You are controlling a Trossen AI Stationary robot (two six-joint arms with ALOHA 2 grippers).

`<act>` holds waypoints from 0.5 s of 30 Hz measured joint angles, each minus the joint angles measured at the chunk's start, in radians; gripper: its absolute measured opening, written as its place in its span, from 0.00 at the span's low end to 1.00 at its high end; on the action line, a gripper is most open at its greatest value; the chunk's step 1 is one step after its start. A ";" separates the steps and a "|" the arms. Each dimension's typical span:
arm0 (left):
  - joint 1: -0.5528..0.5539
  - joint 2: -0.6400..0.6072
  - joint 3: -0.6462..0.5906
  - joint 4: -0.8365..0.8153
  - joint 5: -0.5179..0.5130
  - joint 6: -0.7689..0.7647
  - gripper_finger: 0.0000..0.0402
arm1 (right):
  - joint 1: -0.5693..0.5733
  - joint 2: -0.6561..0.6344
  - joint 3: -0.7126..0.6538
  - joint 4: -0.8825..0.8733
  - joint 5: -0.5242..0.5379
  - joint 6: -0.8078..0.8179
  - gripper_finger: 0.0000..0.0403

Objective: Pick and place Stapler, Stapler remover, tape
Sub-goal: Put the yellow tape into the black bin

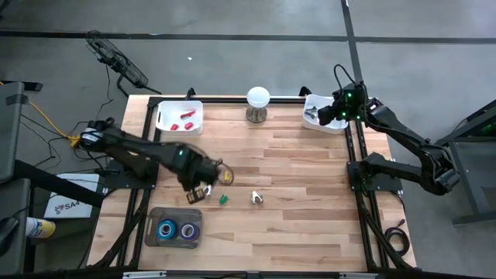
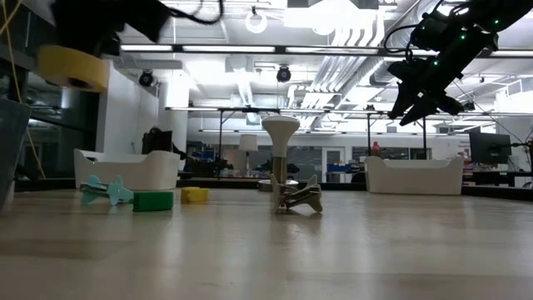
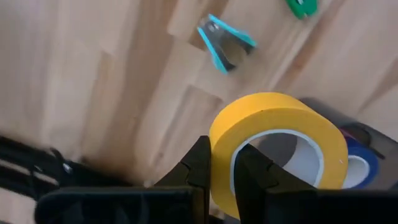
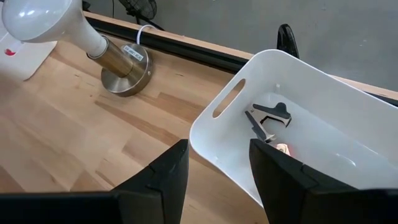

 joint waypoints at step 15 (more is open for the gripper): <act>-0.455 0.000 -0.102 0.024 -0.020 -0.643 0.08 | 0.000 0.000 0.000 -0.003 -0.023 0.019 0.40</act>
